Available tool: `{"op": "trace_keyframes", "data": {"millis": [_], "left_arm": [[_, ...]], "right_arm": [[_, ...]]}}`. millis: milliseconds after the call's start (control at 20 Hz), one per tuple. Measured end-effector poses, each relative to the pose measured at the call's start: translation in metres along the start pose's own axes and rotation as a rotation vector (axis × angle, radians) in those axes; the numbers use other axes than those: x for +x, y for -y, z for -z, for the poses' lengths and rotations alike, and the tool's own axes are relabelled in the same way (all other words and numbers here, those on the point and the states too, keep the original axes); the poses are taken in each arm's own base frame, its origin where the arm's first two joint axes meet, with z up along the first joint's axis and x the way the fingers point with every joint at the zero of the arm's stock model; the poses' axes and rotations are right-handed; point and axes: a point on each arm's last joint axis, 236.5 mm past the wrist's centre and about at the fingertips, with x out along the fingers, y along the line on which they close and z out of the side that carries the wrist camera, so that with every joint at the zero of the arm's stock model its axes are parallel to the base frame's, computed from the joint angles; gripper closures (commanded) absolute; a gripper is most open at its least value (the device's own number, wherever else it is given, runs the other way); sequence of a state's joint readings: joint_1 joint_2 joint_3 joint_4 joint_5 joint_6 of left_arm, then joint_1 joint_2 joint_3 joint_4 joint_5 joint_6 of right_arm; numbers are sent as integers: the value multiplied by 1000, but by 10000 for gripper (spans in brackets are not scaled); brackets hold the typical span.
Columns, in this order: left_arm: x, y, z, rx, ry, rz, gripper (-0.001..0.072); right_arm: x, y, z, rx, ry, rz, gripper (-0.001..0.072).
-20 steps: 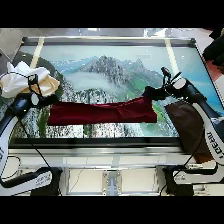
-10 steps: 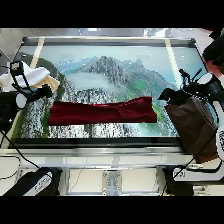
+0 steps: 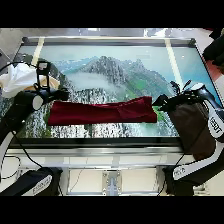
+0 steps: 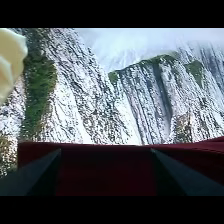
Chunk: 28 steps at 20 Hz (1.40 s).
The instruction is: Fold the shirts.
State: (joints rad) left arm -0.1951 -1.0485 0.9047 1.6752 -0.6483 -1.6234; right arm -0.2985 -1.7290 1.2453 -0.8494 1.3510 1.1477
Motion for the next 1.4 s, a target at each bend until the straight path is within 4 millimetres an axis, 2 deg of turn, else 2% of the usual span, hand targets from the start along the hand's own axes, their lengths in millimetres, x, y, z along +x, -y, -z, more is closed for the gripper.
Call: {"op": "trace_keyframes", "data": {"millis": [150, 300, 350, 450, 550, 600, 650, 700, 800, 850, 900, 950, 1000, 1050, 1100, 1150, 1200, 1350, 1400], "left_arm": [[4, 24, 1, 45, -2, 40, 82], [6, 39, 1, 73, -1, 65, 82], [7, 42, 2, 77, -2, 69, 82], [9, 45, 3, 83, -6, 75, 82], [12, 49, 5, 80, -13, 84, 83], [13, 52, 7, 75, -19, 92, 150], [16, 56, 9, 70, -28, 103, 331], [18, 62, 12, 70, -38, 114, 430], [25, 76, 21, 78, -65, 141, 478], [28, 85, 26, 88, -81, 156, 478], [33, 96, 33, 104, -100, 172, 478], [37, 107, 40, 121, -119, 189, 477], [41, 118, 48, 140, -140, 205, 472], [43, 127, 54, 157, -156, 218, 469], [45, 135, 60, 172, -169, 229, 425], [47, 140, 63, 183, -176, 235, 280], [47, 143, 63, 186, -173, 240, 167], [47, 138, 48, 157, -121, 235, 158], [46, 133, 40, 129, -94, 227, 158]], "right_arm": [[14, -5, -6, -26, 7, -8, 78], [26, -12, -10, -55, 13, -1, 90], [30, -17, -10, -66, 11, -2, 124], [37, -25, -10, -81, 6, -10, 328], [41, -38, -11, -85, 10, -41, 690], [42, -44, -12, -83, 14, -58, 703], [42, -51, -12, -83, 17, -80, 703], [41, -58, -13, -85, 20, -100, 703], [35, -71, -13, -100, 27, -124, 704], [31, -76, -12, -112, 29, -129, 700], [26, -81, -11, -124, 33, -130, 594], [22, -84, -10, -137, 36, -125, 270], [20, -84, -8, -149, 33, -112, 173], [18, -81, -6, -156, 27, -92, 172], [17, -76, -3, -155, 15, -67, 171], [16, -71, -1, -156, 6, -41, 145], [15, -64, 1, -159, -5, -8, 138], [10, -42, 3, -156, -14, 71, 134], [6, -35, 1, -146, -5, 88, 109]]}}
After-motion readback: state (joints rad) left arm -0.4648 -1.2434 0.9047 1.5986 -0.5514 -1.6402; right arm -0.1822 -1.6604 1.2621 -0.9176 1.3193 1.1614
